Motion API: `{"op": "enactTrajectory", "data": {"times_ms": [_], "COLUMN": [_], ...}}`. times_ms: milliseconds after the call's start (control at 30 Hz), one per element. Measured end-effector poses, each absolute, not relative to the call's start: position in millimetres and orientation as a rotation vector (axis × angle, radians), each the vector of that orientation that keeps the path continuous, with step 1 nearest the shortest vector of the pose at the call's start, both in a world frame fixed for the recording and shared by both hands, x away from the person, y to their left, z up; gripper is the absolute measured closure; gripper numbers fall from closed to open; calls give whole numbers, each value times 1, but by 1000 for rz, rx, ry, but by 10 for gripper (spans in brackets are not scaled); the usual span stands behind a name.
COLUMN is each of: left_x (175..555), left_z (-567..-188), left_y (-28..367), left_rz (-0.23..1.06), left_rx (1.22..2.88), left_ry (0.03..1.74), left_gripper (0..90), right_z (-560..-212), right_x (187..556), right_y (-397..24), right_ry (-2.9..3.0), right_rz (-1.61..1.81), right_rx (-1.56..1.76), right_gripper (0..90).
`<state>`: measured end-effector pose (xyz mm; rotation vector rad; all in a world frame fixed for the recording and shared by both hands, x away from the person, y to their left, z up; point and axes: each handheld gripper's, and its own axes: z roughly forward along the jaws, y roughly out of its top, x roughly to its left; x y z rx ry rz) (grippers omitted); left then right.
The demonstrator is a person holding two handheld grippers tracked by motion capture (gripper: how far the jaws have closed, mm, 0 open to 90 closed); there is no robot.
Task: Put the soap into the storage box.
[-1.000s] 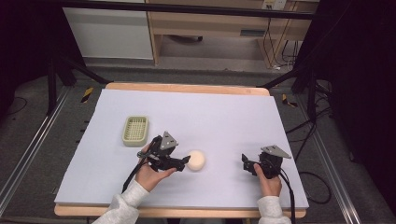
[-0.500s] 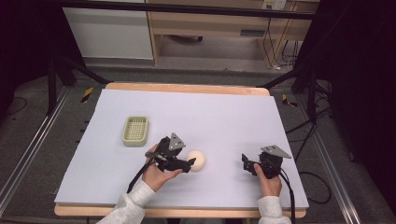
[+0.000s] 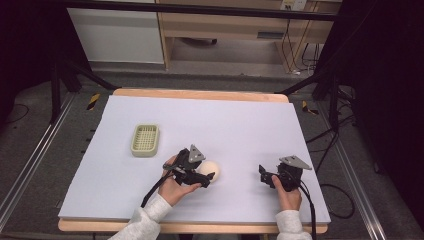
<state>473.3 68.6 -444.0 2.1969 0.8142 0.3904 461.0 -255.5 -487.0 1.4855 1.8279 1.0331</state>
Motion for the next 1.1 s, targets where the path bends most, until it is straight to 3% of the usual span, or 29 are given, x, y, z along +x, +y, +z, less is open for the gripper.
{"op": "enactTrajectory", "data": {"times_ms": [1100], "left_x": [485], "left_z": [-468], "left_y": [46], "left_rz": [352], "left_rx": [2269], "left_ry": [839], "left_gripper": [165], "right_z": [-487], "right_x": [462], "right_y": [-256], "right_ry": [1829], "right_rz": [1037], "right_rx": [1492], "right_gripper": [46]}}
